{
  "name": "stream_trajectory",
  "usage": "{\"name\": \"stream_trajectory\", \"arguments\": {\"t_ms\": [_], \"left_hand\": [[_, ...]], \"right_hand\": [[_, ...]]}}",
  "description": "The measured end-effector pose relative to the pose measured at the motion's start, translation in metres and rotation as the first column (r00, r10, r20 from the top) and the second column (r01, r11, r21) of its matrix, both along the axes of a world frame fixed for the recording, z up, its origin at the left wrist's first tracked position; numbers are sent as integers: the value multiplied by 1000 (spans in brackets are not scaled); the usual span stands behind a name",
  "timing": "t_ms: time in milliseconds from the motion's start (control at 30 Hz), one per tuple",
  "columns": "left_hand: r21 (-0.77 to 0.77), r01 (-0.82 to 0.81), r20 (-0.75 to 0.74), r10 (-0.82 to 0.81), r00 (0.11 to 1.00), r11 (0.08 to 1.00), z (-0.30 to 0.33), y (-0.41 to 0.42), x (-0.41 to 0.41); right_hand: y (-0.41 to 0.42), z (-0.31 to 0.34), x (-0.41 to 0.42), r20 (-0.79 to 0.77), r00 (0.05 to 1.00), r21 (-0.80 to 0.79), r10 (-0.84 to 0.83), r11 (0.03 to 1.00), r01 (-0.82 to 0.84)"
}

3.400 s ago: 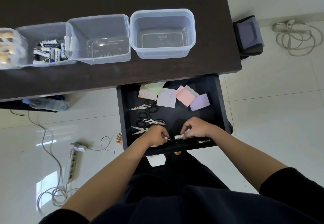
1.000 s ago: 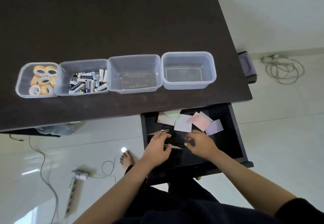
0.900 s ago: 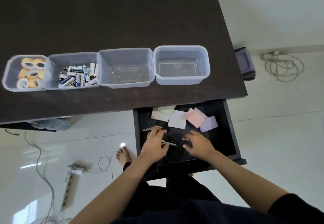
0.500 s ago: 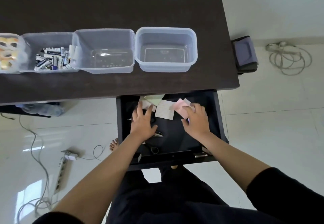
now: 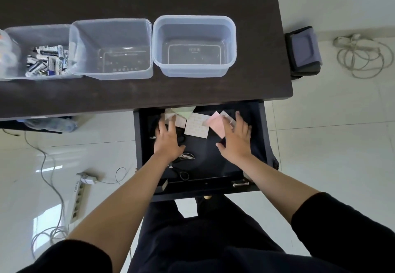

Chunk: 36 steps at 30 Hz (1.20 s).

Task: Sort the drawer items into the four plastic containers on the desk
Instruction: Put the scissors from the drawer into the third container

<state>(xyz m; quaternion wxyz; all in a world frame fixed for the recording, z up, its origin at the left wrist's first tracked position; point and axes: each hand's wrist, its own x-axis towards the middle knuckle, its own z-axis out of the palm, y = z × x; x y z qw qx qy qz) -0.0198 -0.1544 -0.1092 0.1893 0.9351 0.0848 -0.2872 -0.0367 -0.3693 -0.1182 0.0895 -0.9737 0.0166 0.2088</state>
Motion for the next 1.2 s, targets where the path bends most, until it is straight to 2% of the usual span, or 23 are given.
{"name": "stream_trajectory", "arguments": {"t_ms": [100,233,267,333,400,500,567,667,800,1000,1200], "left_hand": [[7,-30,44,30,999,1000,-4,4,-14],[-4,-60,80,60,995,998,-3,7,-27],[8,-36,58,35,998,999,-3,9,-28],[0,13,9,-13,1000,1000,-2,14,-31],[-66,32,-58,-36,998,997,-2,22,-31],[-155,76,-168,-102,981,985,-1,31,-34],[-168,143,-176,-173,969,975,-2,36,-38],[-171,204,-144,-230,963,964,-5,39,-43],[-184,199,-127,-224,966,963,-8,38,-47],[-198,113,12,-112,994,974,-11,36,-52],[-179,60,144,-34,989,982,-16,28,-49]], "right_hand": [[8,-3,-12,135,983,4,124,992,-126],[26,-6,-25,311,889,77,337,923,-377],[32,-6,-27,296,874,108,385,896,-431],[44,-5,-29,150,874,200,463,851,-485],[56,-4,-30,-37,871,246,491,849,-468],[71,-3,-33,-120,881,188,458,882,-433],[78,-3,-36,-147,889,167,434,897,-410],[83,-5,-38,-158,880,151,449,891,-427],[85,-8,-39,-210,874,178,437,897,-406],[84,-1,-38,-261,863,219,432,898,-382],[53,10,-32,-218,895,211,389,914,-346]]}}
